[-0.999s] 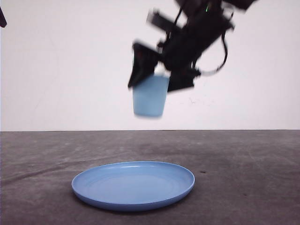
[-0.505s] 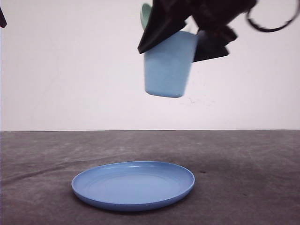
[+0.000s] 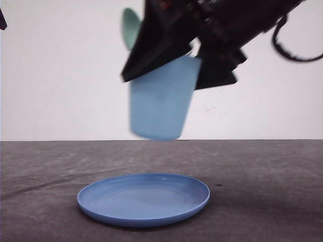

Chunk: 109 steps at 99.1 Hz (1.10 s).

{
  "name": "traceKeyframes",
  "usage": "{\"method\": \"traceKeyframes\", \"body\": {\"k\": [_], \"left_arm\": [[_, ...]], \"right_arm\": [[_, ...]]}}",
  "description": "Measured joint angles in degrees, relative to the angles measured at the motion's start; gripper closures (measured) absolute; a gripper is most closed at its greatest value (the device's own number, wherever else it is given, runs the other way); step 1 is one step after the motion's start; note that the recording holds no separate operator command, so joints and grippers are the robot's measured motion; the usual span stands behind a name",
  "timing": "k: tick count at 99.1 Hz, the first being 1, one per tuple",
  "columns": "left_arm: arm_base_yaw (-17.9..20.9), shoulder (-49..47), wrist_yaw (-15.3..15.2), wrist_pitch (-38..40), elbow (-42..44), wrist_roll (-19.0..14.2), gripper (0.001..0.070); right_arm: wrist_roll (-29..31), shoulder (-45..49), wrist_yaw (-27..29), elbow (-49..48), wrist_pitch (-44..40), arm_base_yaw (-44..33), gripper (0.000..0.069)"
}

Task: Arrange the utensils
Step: 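Lift the cup with the right gripper and set it on the blue plate, then release the cup and withdraw the right gripper upward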

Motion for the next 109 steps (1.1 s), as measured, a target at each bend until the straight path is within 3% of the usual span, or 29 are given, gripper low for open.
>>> {"method": "traceKeyframes", "body": {"k": [42, 72, 96, 109], "left_arm": [[0.0, 0.0, 0.0, 0.0, 0.0, 0.0, 0.0429], [0.0, 0.0, 0.0, 0.0, 0.0, 0.0, 0.0429], [0.0, 0.0, 0.0, 0.0, 0.0, 0.1, 0.0429], [0.0, 0.0, -0.3, -0.1, 0.0, 1.6, 0.0429]], "right_arm": [[-1.3, 15.1, 5.8, -0.1, 12.2, 0.9, 0.0206], [-1.6, 16.6, 5.9, -0.1, 12.7, 0.9, 0.0203], [-1.7, 16.6, 5.9, -0.1, 12.1, 0.9, 0.0055], [-1.3, 14.5, 5.8, -0.2, 4.9, 0.6, 0.003]]}}
